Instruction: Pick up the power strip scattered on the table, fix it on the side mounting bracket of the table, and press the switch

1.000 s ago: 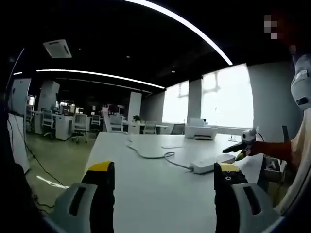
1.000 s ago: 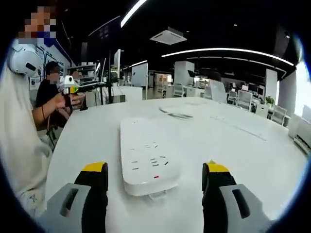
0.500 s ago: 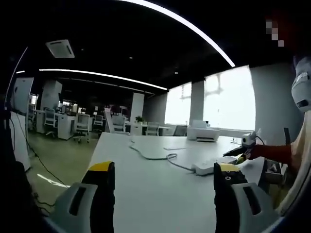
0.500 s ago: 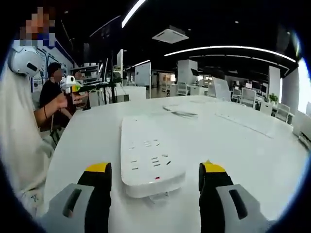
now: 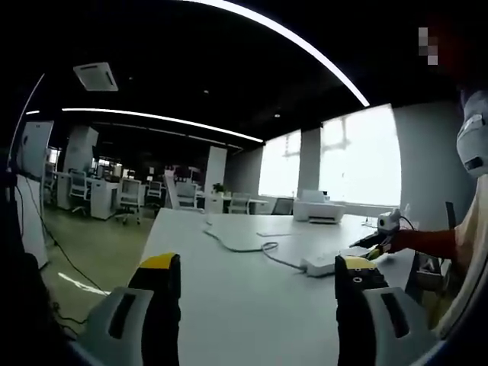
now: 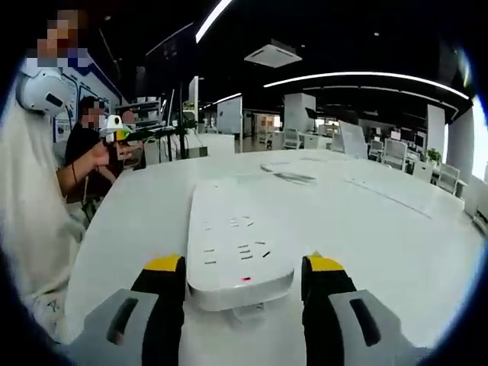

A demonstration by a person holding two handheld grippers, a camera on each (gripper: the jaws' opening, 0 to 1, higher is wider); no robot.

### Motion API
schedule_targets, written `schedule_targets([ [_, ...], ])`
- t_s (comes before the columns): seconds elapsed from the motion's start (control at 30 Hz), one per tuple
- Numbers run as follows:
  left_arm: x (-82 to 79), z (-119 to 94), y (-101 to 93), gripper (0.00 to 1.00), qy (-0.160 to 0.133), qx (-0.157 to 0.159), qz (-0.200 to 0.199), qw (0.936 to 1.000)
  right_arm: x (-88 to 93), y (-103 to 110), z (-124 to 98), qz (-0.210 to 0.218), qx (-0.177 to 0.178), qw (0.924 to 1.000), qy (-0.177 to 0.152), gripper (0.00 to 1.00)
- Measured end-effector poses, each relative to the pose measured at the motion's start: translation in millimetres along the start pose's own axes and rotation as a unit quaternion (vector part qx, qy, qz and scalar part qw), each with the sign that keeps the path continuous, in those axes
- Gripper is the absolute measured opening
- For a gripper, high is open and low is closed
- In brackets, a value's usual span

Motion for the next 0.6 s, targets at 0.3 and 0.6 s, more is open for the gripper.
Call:
schedule_targets([
  [0.3,1.8,-2,-0.4,0.86,0.004,-0.001,-0.001,1.0000,1.1,6,3,-0.008,-0.009,0.9999,0.006,0.51],
  [0.6,3.1,0,-2.7,0.86,0.007,0.002,-0.001,1.0000,-2.0,14,5,-0.012,-0.009,0.9998,0.011,0.50],
])
Point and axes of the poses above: the point that each gripper's makers call its tool centre point, and the gripper's own axes: z roughly forward along the fingers, y roughly to its left, x roughly out of its underside, the point moved 3 cm from there along -z, roughly backward along the fingers, and after that the axes turned 7 degrees about -y, right-handed, at the moved point
